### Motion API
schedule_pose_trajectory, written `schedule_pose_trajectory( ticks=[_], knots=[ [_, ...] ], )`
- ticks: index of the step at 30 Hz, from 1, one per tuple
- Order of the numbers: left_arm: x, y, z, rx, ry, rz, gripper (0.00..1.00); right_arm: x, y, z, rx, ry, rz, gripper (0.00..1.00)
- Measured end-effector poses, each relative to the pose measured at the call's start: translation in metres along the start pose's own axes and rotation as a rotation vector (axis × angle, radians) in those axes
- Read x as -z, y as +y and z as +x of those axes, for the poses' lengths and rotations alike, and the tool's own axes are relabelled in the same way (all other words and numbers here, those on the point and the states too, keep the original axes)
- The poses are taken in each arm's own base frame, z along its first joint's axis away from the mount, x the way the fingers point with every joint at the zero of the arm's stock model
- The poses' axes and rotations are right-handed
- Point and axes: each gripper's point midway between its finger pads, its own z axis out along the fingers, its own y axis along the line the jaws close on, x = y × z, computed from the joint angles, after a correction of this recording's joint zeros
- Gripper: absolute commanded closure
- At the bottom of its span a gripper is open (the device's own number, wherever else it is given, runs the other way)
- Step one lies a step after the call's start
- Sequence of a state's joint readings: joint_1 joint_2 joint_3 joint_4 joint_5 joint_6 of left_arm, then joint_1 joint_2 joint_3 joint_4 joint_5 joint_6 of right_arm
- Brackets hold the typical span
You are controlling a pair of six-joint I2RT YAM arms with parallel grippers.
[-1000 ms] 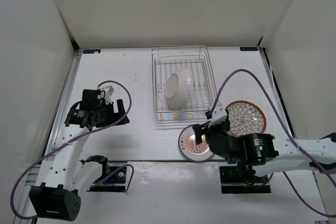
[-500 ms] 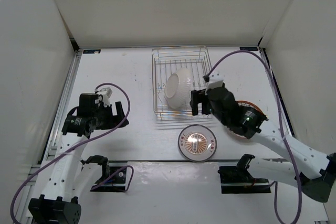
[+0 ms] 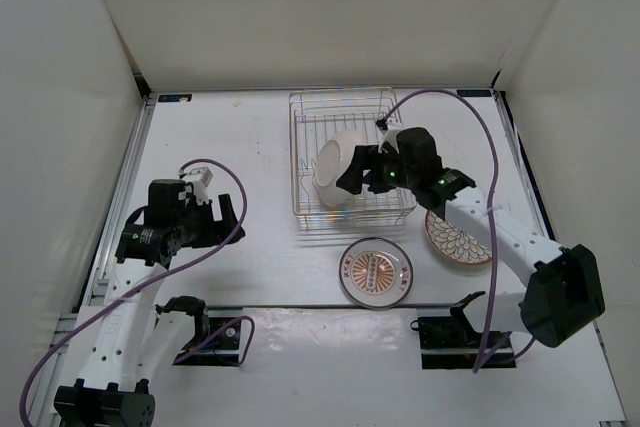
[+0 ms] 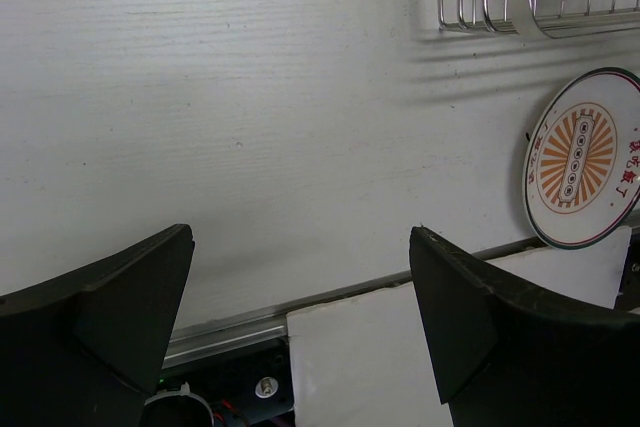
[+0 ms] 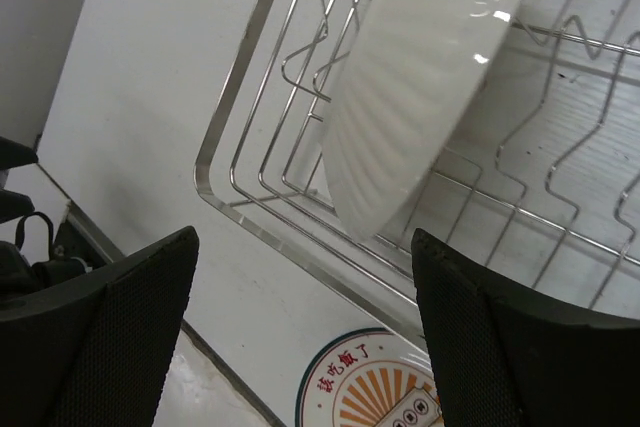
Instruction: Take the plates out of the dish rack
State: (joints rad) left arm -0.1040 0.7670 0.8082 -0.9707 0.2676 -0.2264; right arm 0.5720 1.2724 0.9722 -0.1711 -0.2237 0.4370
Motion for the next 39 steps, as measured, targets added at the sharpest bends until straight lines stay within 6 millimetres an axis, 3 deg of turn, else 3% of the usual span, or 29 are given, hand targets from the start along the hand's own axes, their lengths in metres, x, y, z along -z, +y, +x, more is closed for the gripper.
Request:
schedule_pose_trajectory(
  ticks=[10, 15, 21, 25, 32, 39],
  knots=[
    [-0.002, -0.001, 0.001, 0.004, 0.014, 0.006, 0.0, -0.029, 0.005, -0.005, -0.044, 0.05, -0.089, 0.15],
    [-0.002, -0.001, 0.001, 0.004, 0.014, 0.007, 0.0, -0.039, 0.006, -0.011, -0.044, 0.061, -0.103, 0.4],
    [-0.003, -0.001, 0.002, 0.006, 0.023, 0.006, 0.0, -0.048, 0.012, -0.022, -0.037, 0.055, -0.133, 0.53],
    [-0.003, -0.001, 0.002, 0.006, 0.023, 0.006, 0.0, -0.048, 0.013, -0.025, -0.027, 0.047, -0.138, 0.74],
    [-0.003, -0.001, 0.002, 0.006, 0.024, 0.006, 0.0, -0.053, 0.022, -0.041, -0.006, 0.048, -0.161, 1.0],
    [-0.003, -0.001, 0.002, 0.006, 0.024, 0.006, 0.0, -0.063, 0.028, -0.047, -0.026, 0.103, -0.17, 1.0]
  ],
)
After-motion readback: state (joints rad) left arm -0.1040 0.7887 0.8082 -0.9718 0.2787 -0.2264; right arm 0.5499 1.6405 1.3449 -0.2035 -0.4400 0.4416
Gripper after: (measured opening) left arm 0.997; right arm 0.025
